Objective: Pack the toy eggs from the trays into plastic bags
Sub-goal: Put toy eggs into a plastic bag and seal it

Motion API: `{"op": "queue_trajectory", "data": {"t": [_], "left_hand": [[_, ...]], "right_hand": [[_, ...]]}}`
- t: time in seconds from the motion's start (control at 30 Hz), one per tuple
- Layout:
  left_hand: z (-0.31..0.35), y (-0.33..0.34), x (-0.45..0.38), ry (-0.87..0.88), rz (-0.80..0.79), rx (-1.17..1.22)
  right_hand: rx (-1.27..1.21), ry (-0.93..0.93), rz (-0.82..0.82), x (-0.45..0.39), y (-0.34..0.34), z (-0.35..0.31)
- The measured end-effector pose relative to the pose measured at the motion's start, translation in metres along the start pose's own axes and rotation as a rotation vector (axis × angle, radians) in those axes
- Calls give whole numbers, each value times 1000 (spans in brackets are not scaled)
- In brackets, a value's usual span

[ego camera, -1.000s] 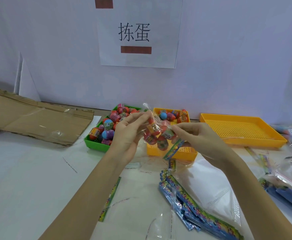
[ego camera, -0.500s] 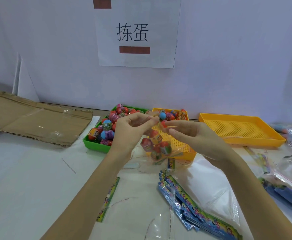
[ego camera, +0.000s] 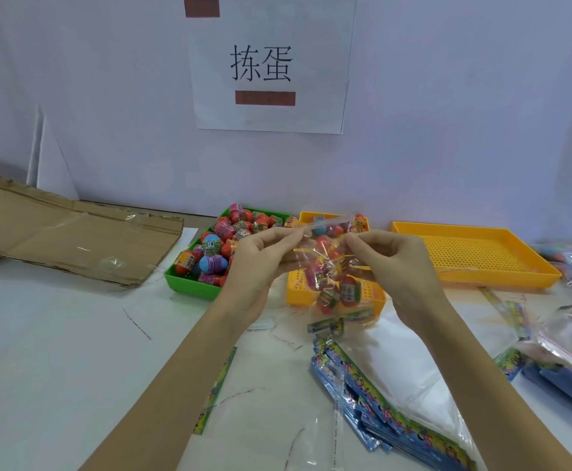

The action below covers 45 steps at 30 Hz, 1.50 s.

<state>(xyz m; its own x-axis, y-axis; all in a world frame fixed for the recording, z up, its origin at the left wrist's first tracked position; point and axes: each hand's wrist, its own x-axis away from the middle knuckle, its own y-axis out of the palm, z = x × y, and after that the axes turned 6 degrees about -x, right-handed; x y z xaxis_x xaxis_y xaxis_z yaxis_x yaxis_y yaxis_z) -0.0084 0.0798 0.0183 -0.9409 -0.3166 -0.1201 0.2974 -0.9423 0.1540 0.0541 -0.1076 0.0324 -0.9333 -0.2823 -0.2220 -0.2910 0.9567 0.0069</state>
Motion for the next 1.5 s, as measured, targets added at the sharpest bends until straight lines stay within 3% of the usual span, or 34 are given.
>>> {"op": "queue_trajectory", "data": {"t": [0.1, 0.23, 0.43, 0.53, 0.6, 0.77, 1.13, 1.5], "left_hand": [[-1, 3, 0, 0, 56, -3], [0, 5, -2, -68, -29, -7], [-7, 8, 0, 22, -4, -138], [-8, 9, 1, 32, 10, -177], [-8, 9, 2, 55, -6, -192], [-8, 13, 3, 170, -60, -272], [-15, 13, 5, 626, -16, -764], [-13, 11, 4, 681, -36, -845]], "right_hand": [[-18, 42, 28, 0, 2, 1], [-7, 66, 88, -1, 2, 2], [57, 89, 134, 0, 5, 0], [497, -310, 252, 5, 12, 4], [691, -615, 238, 10, 18, 2], [794, -786, 166, 14, 26, 9], [797, -763, 79, 11, 18, 3], [646, -646, -87, 5, 4, -3]]}}
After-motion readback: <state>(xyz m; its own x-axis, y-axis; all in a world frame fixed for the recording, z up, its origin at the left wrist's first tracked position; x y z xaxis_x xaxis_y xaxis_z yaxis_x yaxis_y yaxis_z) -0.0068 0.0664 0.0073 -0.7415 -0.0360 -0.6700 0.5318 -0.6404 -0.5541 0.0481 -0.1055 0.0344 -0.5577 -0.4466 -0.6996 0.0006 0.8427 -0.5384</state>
